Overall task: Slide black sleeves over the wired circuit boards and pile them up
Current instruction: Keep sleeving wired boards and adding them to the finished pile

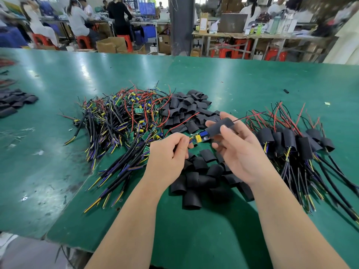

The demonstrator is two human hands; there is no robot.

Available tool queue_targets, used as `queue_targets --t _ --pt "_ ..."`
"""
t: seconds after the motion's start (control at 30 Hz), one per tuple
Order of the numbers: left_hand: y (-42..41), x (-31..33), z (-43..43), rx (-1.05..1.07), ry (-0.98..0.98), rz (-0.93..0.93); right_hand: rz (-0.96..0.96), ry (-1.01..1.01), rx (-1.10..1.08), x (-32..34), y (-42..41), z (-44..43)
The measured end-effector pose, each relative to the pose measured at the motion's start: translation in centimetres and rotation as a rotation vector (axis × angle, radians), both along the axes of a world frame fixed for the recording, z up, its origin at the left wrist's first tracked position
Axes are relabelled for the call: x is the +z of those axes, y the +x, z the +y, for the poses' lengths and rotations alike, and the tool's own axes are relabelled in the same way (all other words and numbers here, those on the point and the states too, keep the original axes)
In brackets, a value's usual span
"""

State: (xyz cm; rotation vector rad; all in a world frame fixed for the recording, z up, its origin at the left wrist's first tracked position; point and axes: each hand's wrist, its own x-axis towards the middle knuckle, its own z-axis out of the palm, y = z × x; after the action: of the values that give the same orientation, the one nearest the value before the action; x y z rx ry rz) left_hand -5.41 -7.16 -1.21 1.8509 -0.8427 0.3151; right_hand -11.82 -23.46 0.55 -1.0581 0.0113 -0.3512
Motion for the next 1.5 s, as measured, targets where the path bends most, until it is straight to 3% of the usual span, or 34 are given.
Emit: queue_targets --t 0.13,0.5,0.77,0.97,1.33,1.5 --pt "0.0 0.1 0.1 -0.018 -0.037 0.038 -0.029 -0.015 0.053 0.1 -0.2 0.1" --pt "-0.1 0.1 0.1 -0.038 -0.092 0.113 -0.02 -0.132 -0.074 -0.3 0.0 0.5" --pt "-0.1 0.1 0.0 -0.055 -0.043 0.042 0.002 -0.051 -0.018 -0.4 0.1 1.7" --pt "0.1 -0.1 0.3 -0.027 0.007 -0.042 0.019 -0.194 -0.082 -0.5 0.1 1.6" --pt "0.1 0.0 0.4 -0.036 -0.028 0.042 0.004 -0.341 0.058 -0.4 -0.4 -0.2" --pt "0.0 0.0 0.3 -0.056 -0.021 0.018 0.011 -0.285 0.082 -0.5 -0.3 -0.2"
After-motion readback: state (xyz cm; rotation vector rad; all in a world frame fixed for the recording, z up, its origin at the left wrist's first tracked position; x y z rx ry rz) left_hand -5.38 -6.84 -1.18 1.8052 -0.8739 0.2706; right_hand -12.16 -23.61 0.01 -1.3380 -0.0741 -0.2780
